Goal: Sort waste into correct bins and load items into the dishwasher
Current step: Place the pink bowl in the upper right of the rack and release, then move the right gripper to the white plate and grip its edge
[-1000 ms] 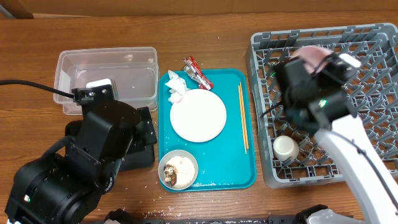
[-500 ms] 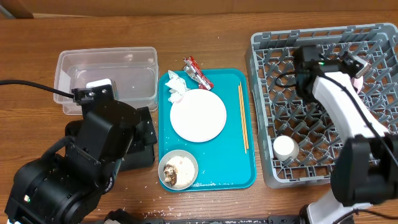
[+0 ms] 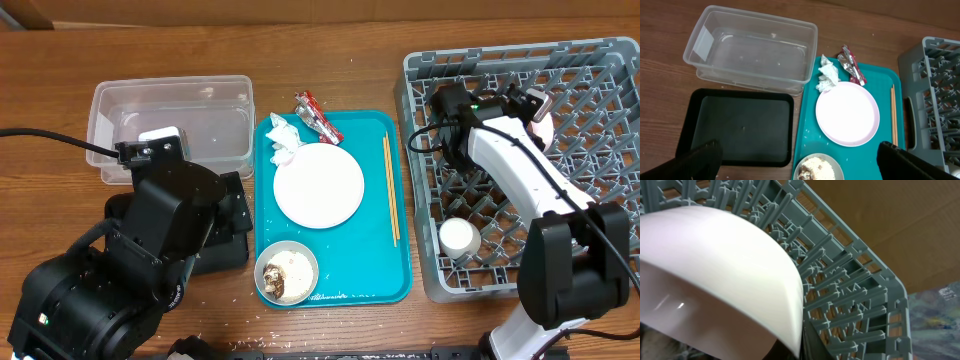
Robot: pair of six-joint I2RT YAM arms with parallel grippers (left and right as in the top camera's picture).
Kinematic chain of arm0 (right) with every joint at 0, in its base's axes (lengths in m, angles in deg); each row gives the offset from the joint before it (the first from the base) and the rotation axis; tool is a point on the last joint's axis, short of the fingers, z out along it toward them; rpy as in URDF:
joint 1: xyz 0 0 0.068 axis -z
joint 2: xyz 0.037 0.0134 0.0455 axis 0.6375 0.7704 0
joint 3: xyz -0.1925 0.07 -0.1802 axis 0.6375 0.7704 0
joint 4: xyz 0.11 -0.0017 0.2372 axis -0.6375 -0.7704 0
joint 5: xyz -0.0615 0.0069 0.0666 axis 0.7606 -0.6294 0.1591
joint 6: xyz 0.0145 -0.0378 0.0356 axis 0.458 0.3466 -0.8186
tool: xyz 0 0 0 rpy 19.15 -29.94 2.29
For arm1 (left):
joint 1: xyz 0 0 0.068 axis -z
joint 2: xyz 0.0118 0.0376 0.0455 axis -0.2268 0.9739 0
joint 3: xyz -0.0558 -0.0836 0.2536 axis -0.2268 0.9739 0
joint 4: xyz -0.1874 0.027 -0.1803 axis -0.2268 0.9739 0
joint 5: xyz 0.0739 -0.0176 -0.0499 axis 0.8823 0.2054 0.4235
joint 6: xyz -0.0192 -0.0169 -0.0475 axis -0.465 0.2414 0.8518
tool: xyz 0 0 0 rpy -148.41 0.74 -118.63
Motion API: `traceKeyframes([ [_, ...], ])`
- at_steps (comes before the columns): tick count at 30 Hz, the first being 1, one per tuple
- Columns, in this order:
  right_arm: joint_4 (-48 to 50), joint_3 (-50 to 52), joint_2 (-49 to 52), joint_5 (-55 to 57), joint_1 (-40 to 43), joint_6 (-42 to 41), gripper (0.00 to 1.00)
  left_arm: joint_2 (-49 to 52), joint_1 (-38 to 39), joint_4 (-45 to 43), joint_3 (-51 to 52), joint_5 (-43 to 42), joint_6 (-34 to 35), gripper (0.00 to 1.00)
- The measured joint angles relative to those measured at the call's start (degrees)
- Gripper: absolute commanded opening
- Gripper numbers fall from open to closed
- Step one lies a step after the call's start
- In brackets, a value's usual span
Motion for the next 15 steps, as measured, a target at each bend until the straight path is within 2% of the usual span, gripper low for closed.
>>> traceKeyframes([
  [2, -1.2, 0.0, 0.0, -0.1, 0.0, -0.1, 0.05, 0.0, 0.0, 0.0, 0.0, 0.0, 0.0, 1.00],
  [5, -3.3, 0.0, 0.0, -0.8, -0.2, -0.2, 0.34, 0.0, 0.0, 0.0, 0.0, 0.0, 0.0, 1.00],
  [7, -4.8, 0.1, 0.1, -2.1, -0.8, -0.3, 0.49, 0.0, 0.0, 0.0, 0.0, 0.0, 0.0, 1.00],
  [11, -7.7, -0.4, 0.2, -3.5, -3.0, 0.1, 0.59, 0.0, 0.0, 0.0, 0.0, 0.0, 0.0, 1.00],
  [15, -11.8, -4.1, 0.2, -4.5, -7.0, -0.9, 0.79, 0.0, 0.0, 0.0, 0.0, 0.0, 0.0, 1.00],
])
